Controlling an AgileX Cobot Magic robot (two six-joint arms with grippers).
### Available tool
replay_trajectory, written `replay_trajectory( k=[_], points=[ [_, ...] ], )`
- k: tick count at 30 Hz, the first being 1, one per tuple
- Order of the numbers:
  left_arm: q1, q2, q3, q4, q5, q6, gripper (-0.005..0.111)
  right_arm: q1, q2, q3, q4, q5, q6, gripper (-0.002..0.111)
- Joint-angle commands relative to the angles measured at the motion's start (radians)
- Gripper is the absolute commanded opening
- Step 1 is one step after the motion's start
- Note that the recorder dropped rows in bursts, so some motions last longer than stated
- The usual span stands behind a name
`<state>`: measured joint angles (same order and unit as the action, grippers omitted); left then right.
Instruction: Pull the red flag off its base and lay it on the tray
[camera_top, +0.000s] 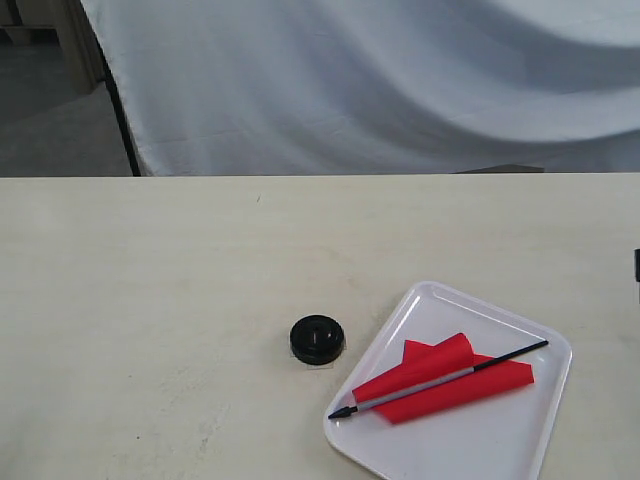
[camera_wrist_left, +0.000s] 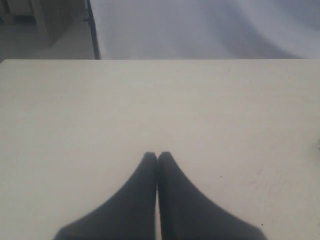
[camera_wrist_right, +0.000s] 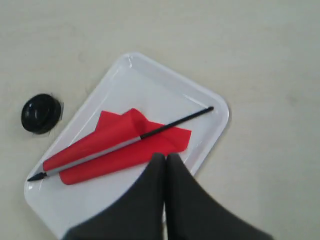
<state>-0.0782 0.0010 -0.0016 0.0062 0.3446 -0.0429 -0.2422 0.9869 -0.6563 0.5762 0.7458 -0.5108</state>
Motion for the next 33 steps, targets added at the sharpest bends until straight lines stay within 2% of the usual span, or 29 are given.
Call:
replay_trajectory(
  k=[1,7,12,14,19,26,30,33],
  points=[
    [-0.004,-0.001,0.002,0.000,-0.003,0.001,0.000,-0.002,-0.258,0.116,0.026,-0.084,-0.097,-0.001],
    [-0.004,-0.001,0.002,0.000,-0.003,0.001,0.000,0.050,-0.693,0.337,-0.001,-0.329,-0.112,-0.001],
    [-0.004,-0.001,0.002,0.000,-0.003,0.001,0.000,0.078,-0.987,0.414,-0.001,-0.485,-0.115,-0.001],
    [-0.004,-0.001,0.002,0.000,0.000,0.001,0.000,0.084,-0.987,0.424,0.001,-0.530,-0.110,-0.001],
    [-0.004,-0.001,0.002,0.000,0.000,0.001,0.000,0.086,-0.945,0.426,0.008,-0.485,-0.107,-0.001],
    [-0.004,-0.001,0.002,0.000,0.000,0.001,0.000,0.100,-0.953,0.426,-0.002,-0.544,-0.105,-0.001],
    [-0.004,-0.001,0.002,0.000,0.000,0.001,0.000,0.108,-0.948,0.433,0.085,-0.546,-0.038,-0.001],
    [-0.004,-0.001,0.002,0.000,0.000,0.001,0.000,0.108,-0.945,0.501,0.095,-0.612,-0.036,-0.001]
  ],
)
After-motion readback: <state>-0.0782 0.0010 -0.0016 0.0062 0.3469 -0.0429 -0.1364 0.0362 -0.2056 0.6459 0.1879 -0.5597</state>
